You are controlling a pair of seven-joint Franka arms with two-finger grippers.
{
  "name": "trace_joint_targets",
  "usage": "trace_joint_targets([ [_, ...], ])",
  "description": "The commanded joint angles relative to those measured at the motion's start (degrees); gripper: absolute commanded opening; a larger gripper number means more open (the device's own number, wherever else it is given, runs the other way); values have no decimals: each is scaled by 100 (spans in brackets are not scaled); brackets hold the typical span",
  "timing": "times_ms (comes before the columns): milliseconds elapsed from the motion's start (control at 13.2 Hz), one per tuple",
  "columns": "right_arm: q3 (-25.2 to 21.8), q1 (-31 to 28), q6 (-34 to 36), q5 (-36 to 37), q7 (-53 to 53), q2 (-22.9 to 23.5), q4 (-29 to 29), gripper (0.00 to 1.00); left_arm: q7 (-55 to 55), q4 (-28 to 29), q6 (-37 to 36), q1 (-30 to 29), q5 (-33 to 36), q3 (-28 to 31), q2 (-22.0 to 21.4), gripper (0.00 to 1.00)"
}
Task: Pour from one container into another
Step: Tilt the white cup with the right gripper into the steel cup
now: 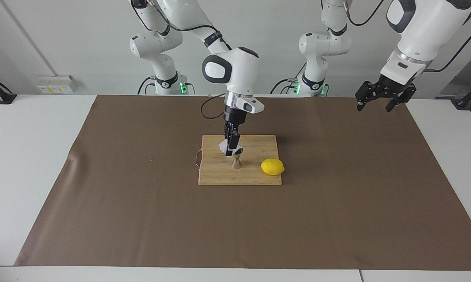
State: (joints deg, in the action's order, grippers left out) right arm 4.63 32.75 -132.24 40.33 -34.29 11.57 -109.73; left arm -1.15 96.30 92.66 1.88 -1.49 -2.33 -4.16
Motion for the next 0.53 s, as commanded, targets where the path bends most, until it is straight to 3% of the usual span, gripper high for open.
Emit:
trace_joint_targets([
  [0, -6, 13, -91, 300, 273, -190, -225, 0, 62, 64, 6, -21, 87, -22, -41, 100],
  [454, -6, 13, -109, 511, 300, -261, -374, 0, 62, 64, 6, -21, 87, -22, -41, 100],
])
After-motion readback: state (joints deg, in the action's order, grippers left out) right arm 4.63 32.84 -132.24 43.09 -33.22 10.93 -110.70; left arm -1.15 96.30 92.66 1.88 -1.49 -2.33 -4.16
